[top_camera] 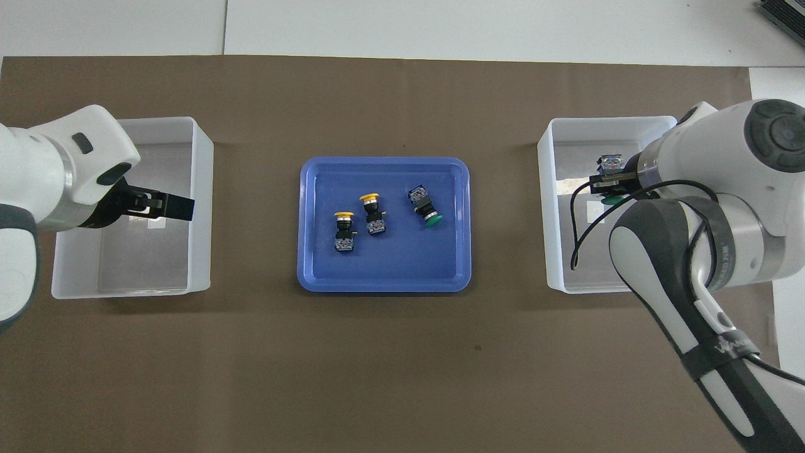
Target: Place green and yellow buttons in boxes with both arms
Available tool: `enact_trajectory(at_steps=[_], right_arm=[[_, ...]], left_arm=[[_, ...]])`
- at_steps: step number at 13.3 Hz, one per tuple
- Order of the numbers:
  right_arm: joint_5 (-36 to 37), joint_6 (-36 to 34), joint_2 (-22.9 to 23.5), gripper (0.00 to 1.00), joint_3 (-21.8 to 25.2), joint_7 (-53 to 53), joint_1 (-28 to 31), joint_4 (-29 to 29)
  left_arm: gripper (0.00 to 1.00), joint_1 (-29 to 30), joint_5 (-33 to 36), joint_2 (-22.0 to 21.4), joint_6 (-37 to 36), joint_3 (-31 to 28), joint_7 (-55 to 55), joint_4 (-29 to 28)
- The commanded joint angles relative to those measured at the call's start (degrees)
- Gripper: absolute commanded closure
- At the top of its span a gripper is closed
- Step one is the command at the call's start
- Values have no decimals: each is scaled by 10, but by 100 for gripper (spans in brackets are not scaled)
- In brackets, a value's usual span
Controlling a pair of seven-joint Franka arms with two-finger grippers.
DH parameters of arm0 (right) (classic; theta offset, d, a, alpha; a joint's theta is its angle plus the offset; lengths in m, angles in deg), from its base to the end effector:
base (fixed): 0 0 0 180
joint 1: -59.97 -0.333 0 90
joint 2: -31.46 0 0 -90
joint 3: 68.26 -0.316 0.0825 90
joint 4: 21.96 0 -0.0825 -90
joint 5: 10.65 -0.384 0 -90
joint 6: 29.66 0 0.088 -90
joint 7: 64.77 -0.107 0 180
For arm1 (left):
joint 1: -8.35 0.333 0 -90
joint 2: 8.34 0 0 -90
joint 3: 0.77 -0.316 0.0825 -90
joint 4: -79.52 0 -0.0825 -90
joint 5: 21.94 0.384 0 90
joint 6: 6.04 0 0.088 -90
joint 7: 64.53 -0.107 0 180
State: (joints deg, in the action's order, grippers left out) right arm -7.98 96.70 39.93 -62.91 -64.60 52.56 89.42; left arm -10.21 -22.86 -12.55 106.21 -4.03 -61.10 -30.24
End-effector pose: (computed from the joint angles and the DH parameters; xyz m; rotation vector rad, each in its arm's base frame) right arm 0.6014 0.0218 0.4179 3.0840 0.1021 0.1776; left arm 0.5314 -0.1457 0.5347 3.0828 -0.3122 0.1739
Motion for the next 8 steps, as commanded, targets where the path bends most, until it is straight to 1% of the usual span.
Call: enact_trajectory(at_steps=[1,3,4,6,7,8], right_arm=[[-1,80,35,100,-9,32,33,25],[-2,128,65,100,-9,37,39,25],[-2,147,79,100,-9,37,43,25],[-2,168,98,99,-9,38,48,25],[-2,177,104,84,-9,37,49,25],[-2,179,108,50,-10,36,48,25]], left_arm=[[0,-72,7,22,87,-7,100,-53],[0,-116,7,61,150,-7,166,-72],[0,-125,7,60,188,-7,187,-99],[0,-133,7,66,226,-6,192,-123],[0,-141,7,88,245,-6,201,-122],[0,-154,7,116,275,-7,226,-120]])
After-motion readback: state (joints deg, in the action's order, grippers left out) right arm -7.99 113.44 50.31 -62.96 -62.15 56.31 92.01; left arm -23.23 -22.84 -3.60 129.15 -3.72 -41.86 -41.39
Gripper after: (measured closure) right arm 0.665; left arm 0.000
